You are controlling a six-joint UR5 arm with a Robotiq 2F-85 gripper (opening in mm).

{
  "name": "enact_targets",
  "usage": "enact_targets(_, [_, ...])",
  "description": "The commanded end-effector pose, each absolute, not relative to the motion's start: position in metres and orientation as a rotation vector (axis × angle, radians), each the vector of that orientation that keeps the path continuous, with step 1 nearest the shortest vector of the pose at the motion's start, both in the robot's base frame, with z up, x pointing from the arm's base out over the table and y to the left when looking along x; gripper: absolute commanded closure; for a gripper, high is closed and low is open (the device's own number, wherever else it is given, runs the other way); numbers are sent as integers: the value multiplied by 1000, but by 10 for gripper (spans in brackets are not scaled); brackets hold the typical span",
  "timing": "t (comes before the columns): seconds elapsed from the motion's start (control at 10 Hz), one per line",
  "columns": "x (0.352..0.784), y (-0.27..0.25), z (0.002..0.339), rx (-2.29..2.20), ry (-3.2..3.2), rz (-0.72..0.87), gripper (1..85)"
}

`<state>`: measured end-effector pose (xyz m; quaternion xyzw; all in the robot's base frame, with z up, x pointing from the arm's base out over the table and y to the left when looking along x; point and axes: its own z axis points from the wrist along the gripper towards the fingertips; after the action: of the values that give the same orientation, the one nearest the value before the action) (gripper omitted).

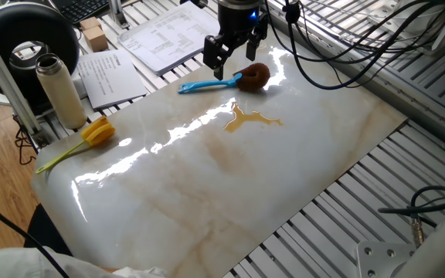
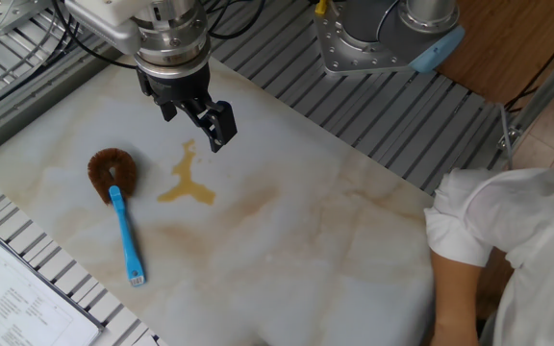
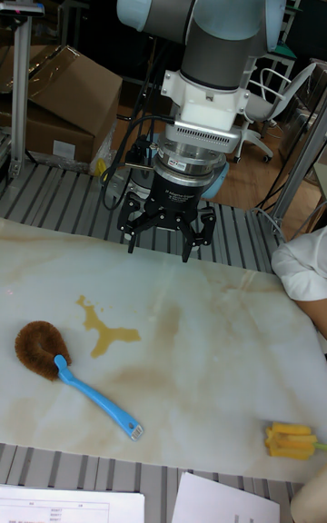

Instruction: Scrub the table with a brush

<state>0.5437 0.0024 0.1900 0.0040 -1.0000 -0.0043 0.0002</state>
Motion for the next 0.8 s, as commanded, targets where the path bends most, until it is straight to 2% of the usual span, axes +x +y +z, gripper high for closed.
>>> enact_targets(0.0, [547, 18, 191, 281, -3145, -91, 467])
enact_targets(0.1, [549, 16, 190, 292, -3151, -81, 477])
enact_targets(0.3, [571, -21, 193, 379, -3209, 166, 487])
enact_targets(0.4, [571, -13, 192, 401, -3211, 118, 487])
enact_targets(0.5, [570, -7, 192, 436, -3205, 82, 417])
enact_targets(0.7, [593, -4, 196, 589, -3274, 94, 410])
